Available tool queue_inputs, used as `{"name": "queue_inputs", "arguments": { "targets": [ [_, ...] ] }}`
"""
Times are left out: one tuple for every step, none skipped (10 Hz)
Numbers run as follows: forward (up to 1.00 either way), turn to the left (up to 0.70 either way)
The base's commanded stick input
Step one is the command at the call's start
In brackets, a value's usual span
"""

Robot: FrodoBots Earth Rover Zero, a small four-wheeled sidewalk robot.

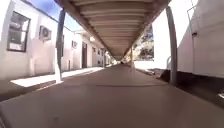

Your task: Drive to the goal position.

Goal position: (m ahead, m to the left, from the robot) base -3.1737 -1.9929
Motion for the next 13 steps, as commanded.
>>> {"name": "queue_inputs", "arguments": {
  "targets": [
    [0.70, 0.00],
    [0.70, 0.00],
    [0.70, 0.00],
    [0.70, 0.00],
    [0.70, 0.00],
    [0.70, 0.00],
    [0.70, 0.00],
    [0.70, 0.00],
    [0.70, 0.00],
    [0.70, 0.00],
    [0.70, 0.00],
    [0.70, 0.00],
    [0.70, 0.00]
  ]
}}
